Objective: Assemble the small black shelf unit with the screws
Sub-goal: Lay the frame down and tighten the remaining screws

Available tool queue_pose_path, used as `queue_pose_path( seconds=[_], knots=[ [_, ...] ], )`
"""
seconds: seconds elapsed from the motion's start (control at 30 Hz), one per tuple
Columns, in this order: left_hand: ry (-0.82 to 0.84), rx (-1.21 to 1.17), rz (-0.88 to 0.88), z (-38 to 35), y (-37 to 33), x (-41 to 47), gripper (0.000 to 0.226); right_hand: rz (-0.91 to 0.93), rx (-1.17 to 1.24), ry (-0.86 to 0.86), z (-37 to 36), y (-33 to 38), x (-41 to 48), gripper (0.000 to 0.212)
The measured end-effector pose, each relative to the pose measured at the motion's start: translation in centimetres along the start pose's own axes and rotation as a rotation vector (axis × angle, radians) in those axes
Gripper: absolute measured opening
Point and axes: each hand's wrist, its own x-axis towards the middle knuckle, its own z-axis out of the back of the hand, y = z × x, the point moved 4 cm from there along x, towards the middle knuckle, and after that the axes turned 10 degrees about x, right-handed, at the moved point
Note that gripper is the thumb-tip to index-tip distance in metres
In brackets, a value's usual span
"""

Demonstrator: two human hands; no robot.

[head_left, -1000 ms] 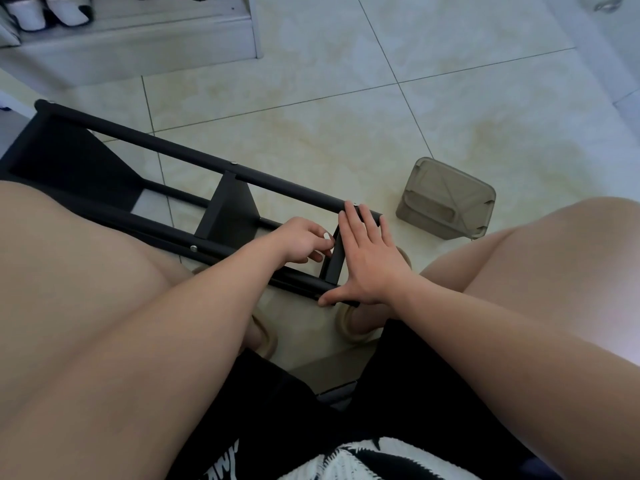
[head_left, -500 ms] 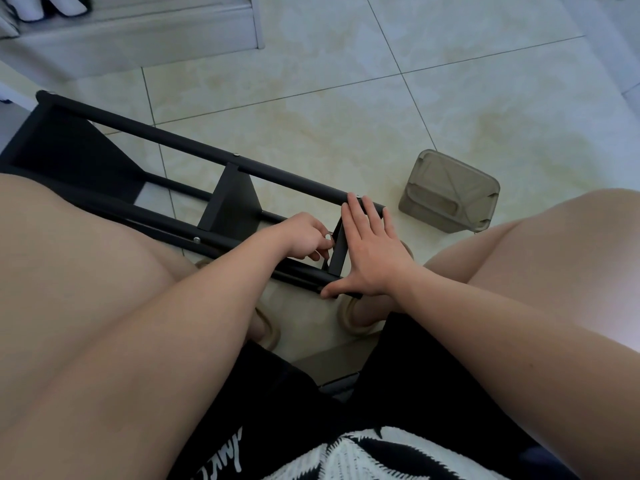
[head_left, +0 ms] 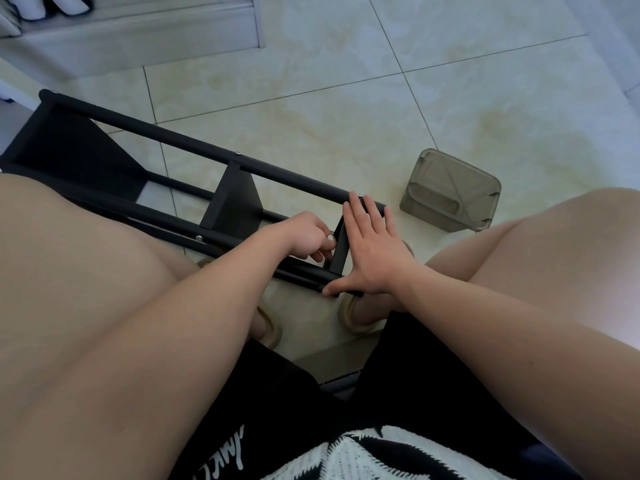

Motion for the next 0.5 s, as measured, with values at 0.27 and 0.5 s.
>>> queue_pose_path(
  seconds=[0.27, 0.5],
  knots=[
    [-0.015, 0.011, 0.004, 0.21, 0.03, 0.06, 0.015, 0.002, -0.004, -0.006, 0.03, 0.01, -0.06, 0.158],
    [0.000, -0.020, 0.022, 0.14, 0.01, 0.07, 0.015, 0.003, -0.005, -0.003, -0.04, 0.00, 0.02, 0.159]
  ],
)
